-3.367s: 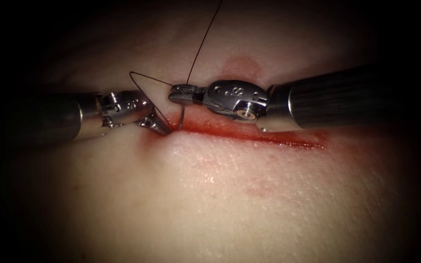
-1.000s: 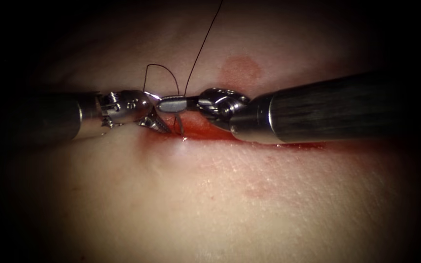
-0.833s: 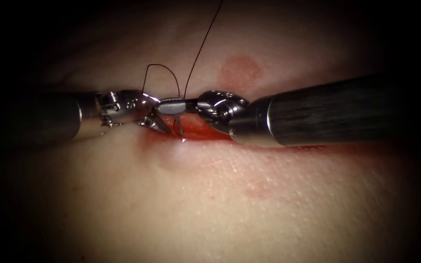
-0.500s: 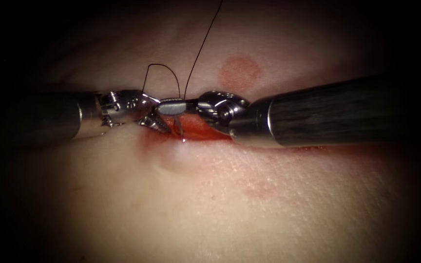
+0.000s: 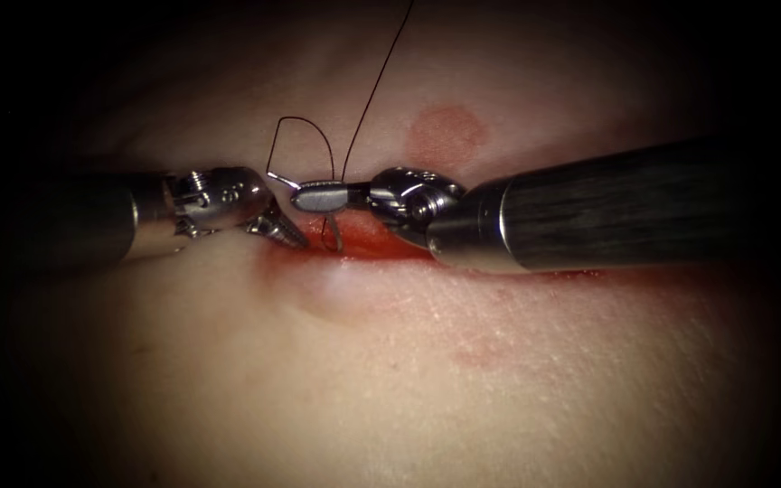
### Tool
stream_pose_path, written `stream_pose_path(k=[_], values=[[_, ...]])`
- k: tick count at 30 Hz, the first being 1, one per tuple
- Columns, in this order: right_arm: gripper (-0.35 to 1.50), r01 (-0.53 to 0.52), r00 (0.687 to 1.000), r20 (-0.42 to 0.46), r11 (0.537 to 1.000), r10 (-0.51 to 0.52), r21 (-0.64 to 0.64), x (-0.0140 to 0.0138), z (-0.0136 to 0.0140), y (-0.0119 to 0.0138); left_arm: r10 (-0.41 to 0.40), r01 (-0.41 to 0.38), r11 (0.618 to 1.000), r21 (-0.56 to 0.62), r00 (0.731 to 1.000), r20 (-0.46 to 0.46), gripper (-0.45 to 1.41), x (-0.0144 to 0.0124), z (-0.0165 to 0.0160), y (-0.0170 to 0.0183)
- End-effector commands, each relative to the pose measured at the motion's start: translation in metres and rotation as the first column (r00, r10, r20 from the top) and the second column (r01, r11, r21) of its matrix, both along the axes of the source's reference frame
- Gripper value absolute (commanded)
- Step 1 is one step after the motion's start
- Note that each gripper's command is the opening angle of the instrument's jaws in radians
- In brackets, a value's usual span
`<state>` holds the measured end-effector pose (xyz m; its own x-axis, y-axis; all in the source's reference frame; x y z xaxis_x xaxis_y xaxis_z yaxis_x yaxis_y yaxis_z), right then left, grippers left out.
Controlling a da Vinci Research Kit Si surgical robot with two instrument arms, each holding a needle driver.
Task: Wound Closure
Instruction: Pass the needle back to the left gripper to reposition.
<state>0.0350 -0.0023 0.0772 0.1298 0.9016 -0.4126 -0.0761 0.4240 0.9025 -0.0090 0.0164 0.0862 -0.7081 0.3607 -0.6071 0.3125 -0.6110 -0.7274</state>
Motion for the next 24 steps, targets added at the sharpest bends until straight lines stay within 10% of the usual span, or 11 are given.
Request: stream_pose_path(k=[1,24], values=[[-0.35,-0.004,1.0,0.003,1.0,0.004,-0.027,0.0004,0.0007,-0.0001,-0.015,0.015,1.0,-0.001,1.0,0.007,-0.35,-0.0003,0.0004,-0.0002],[-0.35,-0.014,0.989,0.125,0.886,0.081,-0.464,-0.0034,-0.0026,0.0056,-0.407,0.413,0.911,0.013,0.892,0.195,-0.24,0.0006,-0.004,-0.0016]])
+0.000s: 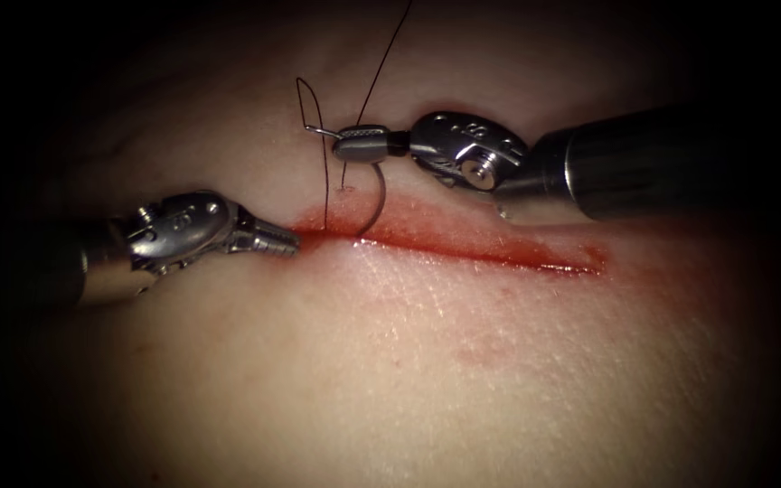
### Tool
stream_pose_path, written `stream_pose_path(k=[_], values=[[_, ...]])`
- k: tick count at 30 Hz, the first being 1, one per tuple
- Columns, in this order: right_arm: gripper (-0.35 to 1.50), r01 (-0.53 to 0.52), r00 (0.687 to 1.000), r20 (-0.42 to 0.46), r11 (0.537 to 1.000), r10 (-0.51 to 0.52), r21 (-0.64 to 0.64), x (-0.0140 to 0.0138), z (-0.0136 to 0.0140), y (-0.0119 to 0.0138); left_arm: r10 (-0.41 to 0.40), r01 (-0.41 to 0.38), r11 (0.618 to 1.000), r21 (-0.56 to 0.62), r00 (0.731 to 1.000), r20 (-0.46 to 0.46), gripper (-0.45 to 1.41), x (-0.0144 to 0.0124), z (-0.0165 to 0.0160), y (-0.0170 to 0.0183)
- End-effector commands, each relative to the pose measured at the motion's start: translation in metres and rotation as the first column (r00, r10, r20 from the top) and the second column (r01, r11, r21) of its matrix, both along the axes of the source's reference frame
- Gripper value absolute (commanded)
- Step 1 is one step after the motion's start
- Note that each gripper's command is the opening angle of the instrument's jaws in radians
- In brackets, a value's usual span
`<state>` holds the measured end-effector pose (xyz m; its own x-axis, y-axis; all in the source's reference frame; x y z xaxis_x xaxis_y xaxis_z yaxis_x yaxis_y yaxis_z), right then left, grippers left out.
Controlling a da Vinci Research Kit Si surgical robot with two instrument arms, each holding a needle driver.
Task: Wound Closure
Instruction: Pass the needle back to the left gripper to reposition.
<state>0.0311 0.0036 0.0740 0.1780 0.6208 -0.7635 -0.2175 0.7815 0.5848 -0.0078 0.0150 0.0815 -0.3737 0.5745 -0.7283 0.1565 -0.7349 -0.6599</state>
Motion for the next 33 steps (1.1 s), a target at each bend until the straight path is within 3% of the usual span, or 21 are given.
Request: stream_pose_path(k=[1,7,9,10,14,21,28,33], values=[[-0.35,-0.004,1.0,-0.001,1.0,0.004,-0.013,0.0004,0.0006,-0.0003,-0.003,0.003,1.0,0.0,1.0,0.014,-0.24,-0.0007,0.0007,-0.0001],[-0.35,-0.023,1.0,-0.002,0.999,0.023,-0.049,-0.0013,-0.0003,0.0009,-0.023,0.023,1.0,0.01,0.999,0.043,-0.19,-0.0018,0.0007,0.0002],[-0.35,0.016,0.999,-0.049,0.999,-0.018,-0.037,-0.0018,-0.001,0.0011,-0.038,0.037,0.999,0.019,0.998,0.051,-0.02,-0.002,0.0005,0.0007],[-0.35,0.066,0.995,-0.07,0.997,-0.068,-0.03,-0.0019,-0.0015,0.001,-0.047,0.045,0.999,0.029,0.997,0.057,0.01,-0.002,0.0003,0.0013],[-0.35,0.107,0.98,-0.163,0.993,-0.112,-0.04,-0.0022,-0.0024,0.0007,-0.069,0.065,0.996,0.058,0.995,0.075,0.13,-0.002,-0.0005,0.0029],[-0.35,0.164,0.917,-0.361,0.985,-0.17,-0.047,-0.0015,-0.0019,-0.0003,0.004,-0.033,0.988,0.148,0.982,0.191,0.35,-0.0036,-0.0019,0.0027],[-0.35,0.226,0.869,-0.449,0.974,-0.209,-0.016,-0.0007,-0.001,-0.0017,0.046,-0.098,0.978,0.187,0.964,0.263,0.35,-0.004,-0.0031,0.0023],[-0.35,0.279,0.834,-0.486,0.959,-0.261,-0.037,0.0001,-0.0016,-0.0024,0.048,-0.107,0.972,0.208,0.962,0.267,0.35,-0.0047,-0.0032,0.0026]])
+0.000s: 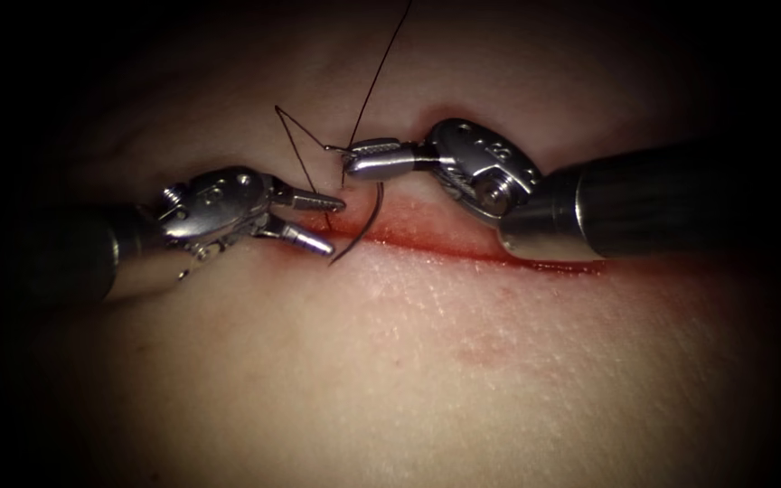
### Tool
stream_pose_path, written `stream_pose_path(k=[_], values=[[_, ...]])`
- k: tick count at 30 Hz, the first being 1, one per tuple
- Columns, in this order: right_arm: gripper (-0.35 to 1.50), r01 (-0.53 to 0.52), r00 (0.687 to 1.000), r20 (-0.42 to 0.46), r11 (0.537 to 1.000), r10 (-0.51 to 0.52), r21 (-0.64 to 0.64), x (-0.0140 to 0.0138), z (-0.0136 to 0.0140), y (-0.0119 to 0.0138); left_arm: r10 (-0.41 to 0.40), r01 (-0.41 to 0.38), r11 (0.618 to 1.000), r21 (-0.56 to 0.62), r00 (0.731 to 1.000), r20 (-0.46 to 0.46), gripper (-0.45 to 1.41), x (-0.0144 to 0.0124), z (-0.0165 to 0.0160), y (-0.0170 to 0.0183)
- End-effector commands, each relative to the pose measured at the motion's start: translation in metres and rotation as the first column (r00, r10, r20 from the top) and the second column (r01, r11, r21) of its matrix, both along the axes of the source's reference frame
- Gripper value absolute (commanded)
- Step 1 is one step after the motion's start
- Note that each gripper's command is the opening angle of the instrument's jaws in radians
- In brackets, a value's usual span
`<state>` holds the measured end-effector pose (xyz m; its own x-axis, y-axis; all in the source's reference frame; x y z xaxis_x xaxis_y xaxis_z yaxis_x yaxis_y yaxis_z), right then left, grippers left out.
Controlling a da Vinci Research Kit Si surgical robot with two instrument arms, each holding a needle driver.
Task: Wound Closure
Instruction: Pass the needle back to the left gripper to reposition.
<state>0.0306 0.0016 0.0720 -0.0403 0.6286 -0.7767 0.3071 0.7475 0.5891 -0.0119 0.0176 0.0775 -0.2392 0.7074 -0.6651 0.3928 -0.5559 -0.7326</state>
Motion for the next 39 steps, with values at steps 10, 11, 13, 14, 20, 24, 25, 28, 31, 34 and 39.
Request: stream_pose_path(k=[10,11,13,14,20,24,25,28,31,34,39], values=[[-0.35,0.031,0.998,-0.043,0.997,-0.035,-0.075,0.0017,0.0003,-0.0006,0.033,-0.032,0.996,0.08,0.999,-0.008,0.36,-0.002,0.0013,0.0001],[-0.35,0.031,0.999,-0.042,0.996,-0.034,-0.081,0.0018,0.0003,-0.0006,0.038,-0.037,0.996,0.085,0.999,-0.007,0.36,-0.0021,0.0013,0.0],[-0.35,0.025,0.998,-0.047,0.995,-0.03,-0.097,0.002,0.0003,-0.0005,0.045,-0.044,0.995,0.092,0.999,-0.005,0.37,-0.0023,0.0013,-0.0002],[-0.35,0.026,0.998,-0.048,0.995,-0.031,-0.097,0.0021,0.0003,-0.0005,0.047,-0.046,0.994,0.096,0.999,-0.007,0.37,-0.0023,0.0014,-0.0002],[-0.35,0.032,0.996,-0.078,0.993,-0.041,-0.112,0.0028,0.0001,-0.0005,0.05,-0.049,0.994,0.101,0.999,-0.009,0.37,-0.0028,0.0017,-0.0004],[-0.35,0.035,0.994,-0.095,0.992,-0.047,-0.122,0.0031,-0.0001,-0.0005,0.052,-0.051,0.994,0.096,0.999,-0.009,0.37,-0.0031,0.0022,-0.0003],[-0.35,0.036,0.994,-0.1,0.991,-0.049,-0.128,0.0031,-0.0001,-0.0006,0.056,-0.055,0.993,0.1,0.998,-0.013,0.36,-0.0031,0.0023,-0.0003],[-0.35,0.038,0.991,-0.12,0.991,-0.053,-0.125,0.0032,-0.0004,-0.0007,0.061,-0.059,0.993,0.1,0.998,-0.016,0.29,-0.0032,0.0026,-0.0004],[-0.35,0.038,0.991,-0.124,0.991,-0.055,-0.13,0.0032,-0.0004,-0.0007,0.076,-0.074,0.992,0.098,0.997,-0.021,-0.03,-0.0032,0.0027,-0.0007],[-0.35,0.04,0.991,-0.125,0.991,-0.056,-0.131,0.0031,-0.0004,-0.0007,0.084,-0.081,0.99,0.112,0.996,-0.024,-0.35,-0.003,0.0026,-0.0008],[-0.35,0.04,0.99,-0.128,0.99,-0.058,-0.136,0.0028,-0.0004,-0.0008,0.11,-0.103,0.983,0.152,0.993,-0.037,-0.35,-0.0025,0.0026,-0.0009]])
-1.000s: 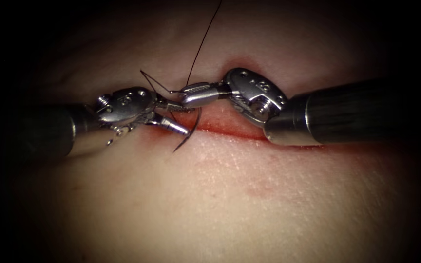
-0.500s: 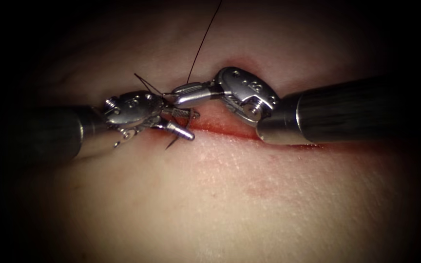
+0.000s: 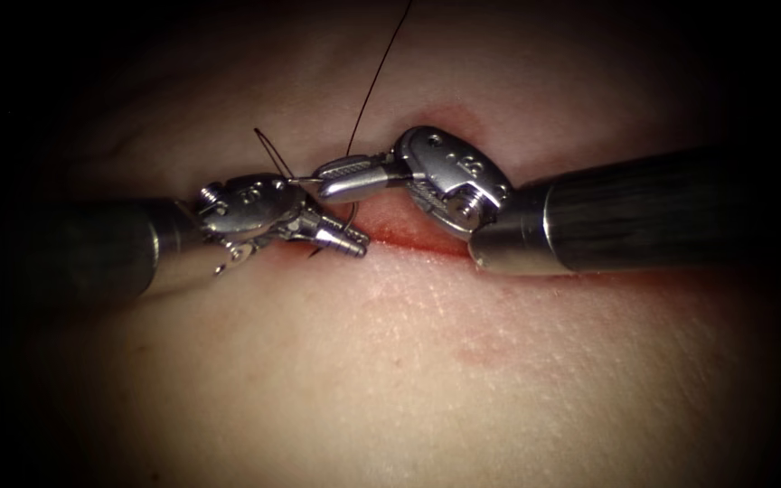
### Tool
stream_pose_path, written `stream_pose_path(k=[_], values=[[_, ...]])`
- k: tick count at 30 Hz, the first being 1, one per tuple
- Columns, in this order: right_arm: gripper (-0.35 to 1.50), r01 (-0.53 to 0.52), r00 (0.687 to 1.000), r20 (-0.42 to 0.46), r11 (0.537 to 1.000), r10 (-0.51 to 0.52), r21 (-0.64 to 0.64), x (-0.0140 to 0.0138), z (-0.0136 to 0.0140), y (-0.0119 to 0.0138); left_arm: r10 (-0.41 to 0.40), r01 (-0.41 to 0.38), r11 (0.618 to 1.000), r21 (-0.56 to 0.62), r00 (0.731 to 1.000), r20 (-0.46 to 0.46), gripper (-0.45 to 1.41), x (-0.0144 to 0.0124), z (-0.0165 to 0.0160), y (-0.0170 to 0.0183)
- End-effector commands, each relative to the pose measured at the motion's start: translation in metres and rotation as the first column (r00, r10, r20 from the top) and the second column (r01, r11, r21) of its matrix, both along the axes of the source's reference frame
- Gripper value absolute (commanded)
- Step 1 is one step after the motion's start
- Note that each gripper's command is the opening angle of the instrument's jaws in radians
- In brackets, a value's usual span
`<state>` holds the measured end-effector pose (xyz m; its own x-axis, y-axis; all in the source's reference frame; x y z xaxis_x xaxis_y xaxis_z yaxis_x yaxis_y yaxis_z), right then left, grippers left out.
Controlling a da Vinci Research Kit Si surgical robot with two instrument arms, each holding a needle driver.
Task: Wound Closure
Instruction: Pass the needle back to the left gripper to reposition, then pass the needle to the right gripper.
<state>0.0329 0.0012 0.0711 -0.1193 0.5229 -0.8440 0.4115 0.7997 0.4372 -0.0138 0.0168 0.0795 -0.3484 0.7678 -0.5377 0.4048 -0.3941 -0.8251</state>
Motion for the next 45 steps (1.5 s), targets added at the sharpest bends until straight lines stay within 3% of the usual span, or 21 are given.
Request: stream_pose_path(k=[1,5,9,10,13,14,16,18,24,28,36,37,38,39,45], values=[[-0.35,0.001,1.0,-0.004,1.0,-0.001,0.002,0.0002,0.0005,-0.0004,0.006,-0.005,1.0,0.023,1.0,-0.01,-0.35,-0.0004,0.0006,0.0],[-0.35,-0.03,0.999,0.03,1.0,0.03,0.006,-0.0004,0.0004,-0.0003,-0.053,0.056,0.998,0.031,0.993,-0.109,-0.35,-0.0005,0.001,0.0007],[-0.3,-0.06,0.996,0.06,0.998,0.059,0.007,-0.0004,0.0003,-0.0003,-0.077,0.082,0.996,0.032,0.987,-0.144,-0.35,-0.0009,0.0013,0.0009],[0.04,-0.074,0.994,0.078,0.997,0.073,0.006,-0.0004,0.0002,-0.0004,-0.083,0.089,0.996,0.03,0.985,-0.15,-0.35,-0.0009,0.0013,0.0009],[0.54,-0.117,0.986,0.12,0.993,0.115,0.006,-0.0004,0.0001,-0.0003,-0.099,0.105,0.994,0.024,0.981,-0.17,-0.35,-0.0012,0.0012,0.0009],[0.84,-0.138,0.981,0.142,0.99,0.136,0.005,-0.0004,0.0001,-0.0002,-0.102,0.108,0.994,0.022,0.979,-0.177,-0.35,-0.0012,0.0012,0.0009],[1.26,-0.194,0.962,0.197,0.981,0.19,0.002,-0.0004,0.0,0.0,-0.109,0.114,0.993,0.019,0.976,-0.188,-0.35,-0.0012,0.0011,0.0008],[1.41,-0.275,0.923,0.269,0.961,0.273,-0.032,-0.0004,0.0,0.0004,-0.117,0.123,0.992,0.018,0.973,-0.199,-0.35,-0.0013,0.001,0.0007],[1.41,-0.357,0.784,0.421,0.886,0.457,-0.297,-0.0003,-0.0011,0.001,-0.157,0.164,0.986,0.009,0.957,-0.245,-0.35,-0.0011,0.0009,0.0009],[1.31,-0.308,0.674,0.459,0.785,0.579,-0.537,-0.0001,-0.0032,0.0001,-0.183,0.194,0.981,0.019,0.949,-0.256,-0.35,-0.0009,0.0009,0.0014],[1.28,-0.27,0.517,0.528,0.714,0.674,-0.646,0.0008,-0.006,-0.002,-0.234,0.249,0.968,0.02,0.931,-0.28,-0.35,-0.0008,0.0008,0.0016],[1.25,-0.28,0.469,0.526,0.684,0.71,-0.673,0.0011,-0.0065,-0.0022,-0.24,0.255,0.967,0.017,0.927,-0.287,-0.35,-0.0008,0.0008,0.0015],[1.25,-0.284,0.451,0.522,0.671,0.724,-0.685,0.0013,-0.0067,-0.0022,-0.243,0.26,0.965,0.022,0.925,-0.292,-0.35,-0.0008,0.0008,0.0015],[1.21,-0.283,0.41,0.52,0.646,0.749,-0.709,0.0016,-0.0071,-0.0023,-0.255,0.269,0.963,0.009,0.921,-0.293,-0.35,-0.0008,0.0008,0.0014],[1.16,-0.238,0.32,0.51,0.589,0.798,-0.772,0.0017,-0.0079,-0.0019,-0.268,0.276,0.961,-0.015,0.917,-0.296,-0.35,-0.0008,0.0009,0.001]])
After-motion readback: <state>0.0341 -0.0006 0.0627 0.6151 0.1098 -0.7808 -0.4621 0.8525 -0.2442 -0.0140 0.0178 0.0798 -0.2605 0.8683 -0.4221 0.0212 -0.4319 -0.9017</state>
